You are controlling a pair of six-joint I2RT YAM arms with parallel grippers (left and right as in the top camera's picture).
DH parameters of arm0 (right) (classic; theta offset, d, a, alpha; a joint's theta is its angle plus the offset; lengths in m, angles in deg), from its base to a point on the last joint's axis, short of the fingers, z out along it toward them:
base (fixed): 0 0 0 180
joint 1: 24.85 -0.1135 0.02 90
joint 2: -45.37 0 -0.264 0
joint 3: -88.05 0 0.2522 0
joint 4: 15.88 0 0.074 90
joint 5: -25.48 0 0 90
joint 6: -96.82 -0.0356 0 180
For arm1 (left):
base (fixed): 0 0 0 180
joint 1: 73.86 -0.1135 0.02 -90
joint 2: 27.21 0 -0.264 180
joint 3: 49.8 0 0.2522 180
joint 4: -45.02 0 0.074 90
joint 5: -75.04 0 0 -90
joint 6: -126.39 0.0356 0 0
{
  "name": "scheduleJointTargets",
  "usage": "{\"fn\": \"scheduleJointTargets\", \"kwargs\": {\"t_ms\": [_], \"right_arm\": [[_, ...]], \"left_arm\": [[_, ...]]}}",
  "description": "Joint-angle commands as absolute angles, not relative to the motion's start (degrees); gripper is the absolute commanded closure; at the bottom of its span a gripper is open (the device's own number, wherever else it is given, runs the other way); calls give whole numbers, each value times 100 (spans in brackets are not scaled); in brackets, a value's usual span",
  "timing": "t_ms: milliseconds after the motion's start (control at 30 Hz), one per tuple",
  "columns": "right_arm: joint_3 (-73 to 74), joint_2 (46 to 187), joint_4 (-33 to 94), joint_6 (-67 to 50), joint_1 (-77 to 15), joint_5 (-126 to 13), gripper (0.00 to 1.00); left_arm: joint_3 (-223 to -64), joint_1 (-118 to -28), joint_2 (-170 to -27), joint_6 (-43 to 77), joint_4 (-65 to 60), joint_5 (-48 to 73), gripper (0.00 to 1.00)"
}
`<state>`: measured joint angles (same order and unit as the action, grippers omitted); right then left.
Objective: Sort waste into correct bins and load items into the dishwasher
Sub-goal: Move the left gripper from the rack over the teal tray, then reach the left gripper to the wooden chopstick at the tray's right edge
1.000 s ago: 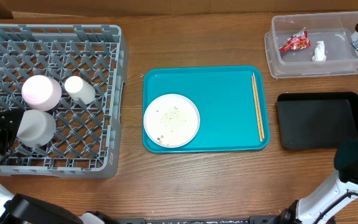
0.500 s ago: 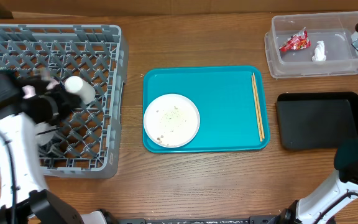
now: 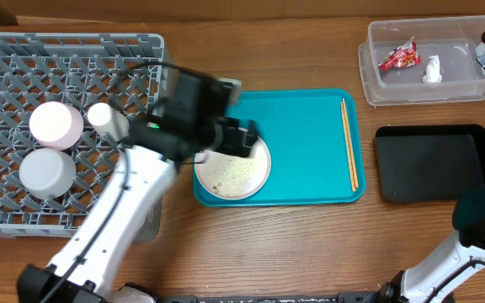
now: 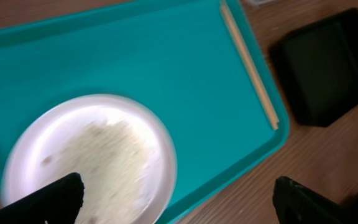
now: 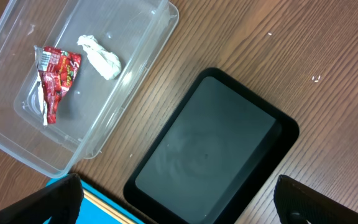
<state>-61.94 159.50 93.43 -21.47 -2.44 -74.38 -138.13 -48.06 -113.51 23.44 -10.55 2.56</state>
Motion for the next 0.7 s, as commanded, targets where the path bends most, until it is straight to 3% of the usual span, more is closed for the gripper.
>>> {"fn": "scheduleJointTargets", "kwargs": {"t_ms": [0, 133, 233, 367, 500, 600, 667], "right_arm": [[-6334, 15810, 9315, -2173, -248, -7480, 0], [-6334, 15810, 9315, -2173, -248, -7480, 0], [-6334, 15810, 9315, -2173, -248, -7480, 0], [-6334, 15810, 9315, -2173, -248, -7480, 0], [-6334, 15810, 9315, -2173, -248, -7480, 0], [-6334, 15810, 9315, -2173, -248, -7480, 0], [-6334, 15810, 9315, -2173, -248, -7480, 0]], "left_arm": [[-13916, -4127, -11675, 1732, -631, 6, 0], [-13953, -3460, -12040, 1638, -27, -103, 3], [-14414, -3213, -12368, 1536, -464, -595, 5], [-16333, -3184, -13194, 1828, -2434, -855, 9], [-19247, -3228, -14510, 2165, -4932, -903, 7], [-20962, -3215, -15355, 2381, -5894, -953, 0], [-21577, -3174, -15679, 2440, -5909, -815, 0]]}}
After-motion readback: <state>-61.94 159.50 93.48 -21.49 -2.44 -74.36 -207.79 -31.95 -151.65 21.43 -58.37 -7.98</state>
